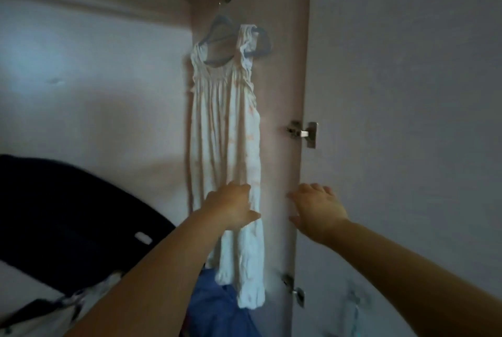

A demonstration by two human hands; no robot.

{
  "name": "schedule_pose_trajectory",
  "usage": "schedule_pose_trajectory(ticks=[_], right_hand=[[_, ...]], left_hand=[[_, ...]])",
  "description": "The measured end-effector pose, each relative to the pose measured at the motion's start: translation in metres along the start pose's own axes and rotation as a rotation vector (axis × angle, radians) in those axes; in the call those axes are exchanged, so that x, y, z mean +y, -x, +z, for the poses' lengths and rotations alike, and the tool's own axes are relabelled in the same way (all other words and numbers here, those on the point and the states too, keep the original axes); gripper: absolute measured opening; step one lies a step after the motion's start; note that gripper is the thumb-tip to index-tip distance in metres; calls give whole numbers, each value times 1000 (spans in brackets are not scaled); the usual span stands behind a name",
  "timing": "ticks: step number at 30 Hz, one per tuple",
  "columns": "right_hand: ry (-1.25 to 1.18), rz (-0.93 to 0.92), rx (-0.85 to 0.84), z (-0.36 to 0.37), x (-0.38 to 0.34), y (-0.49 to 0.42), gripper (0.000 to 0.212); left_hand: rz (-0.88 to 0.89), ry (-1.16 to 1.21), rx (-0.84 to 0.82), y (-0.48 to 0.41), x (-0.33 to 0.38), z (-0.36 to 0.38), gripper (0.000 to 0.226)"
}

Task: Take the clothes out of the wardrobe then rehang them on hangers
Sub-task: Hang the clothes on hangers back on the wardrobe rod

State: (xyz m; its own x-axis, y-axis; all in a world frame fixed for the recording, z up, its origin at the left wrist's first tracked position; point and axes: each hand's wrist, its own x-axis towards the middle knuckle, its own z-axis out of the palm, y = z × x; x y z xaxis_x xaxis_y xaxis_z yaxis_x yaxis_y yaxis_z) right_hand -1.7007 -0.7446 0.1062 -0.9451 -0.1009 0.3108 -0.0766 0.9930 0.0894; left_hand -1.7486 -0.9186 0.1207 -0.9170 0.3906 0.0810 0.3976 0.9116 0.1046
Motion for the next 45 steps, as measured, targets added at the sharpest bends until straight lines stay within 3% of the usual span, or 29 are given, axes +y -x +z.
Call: schedule_pose_trajectory(ticks=[4, 10, 21, 33, 39, 45], right_hand=[[-42, 112, -73, 19, 21, 98, 47], [-61, 369, -95, 19, 68, 247, 56], [-14, 980, -101, -46, 126, 588, 55], [98, 1672, -66, -172, 32, 998, 55], [77, 2040, -3, -210, -39, 1135, 53], [95, 2272, -9, -218, -64, 1239, 53]], left_hand=[[135, -27, -95, 51, 53, 41, 66], [442, -28, -38, 116, 161, 93, 59], [1046, 66, -41, 296, 410, 139, 56], [1710, 88, -247, 663, 652, 163, 60], [2036, 4, -293, 835, 719, 169, 61], [2251, -2, -386, 952, 779, 189, 57]])
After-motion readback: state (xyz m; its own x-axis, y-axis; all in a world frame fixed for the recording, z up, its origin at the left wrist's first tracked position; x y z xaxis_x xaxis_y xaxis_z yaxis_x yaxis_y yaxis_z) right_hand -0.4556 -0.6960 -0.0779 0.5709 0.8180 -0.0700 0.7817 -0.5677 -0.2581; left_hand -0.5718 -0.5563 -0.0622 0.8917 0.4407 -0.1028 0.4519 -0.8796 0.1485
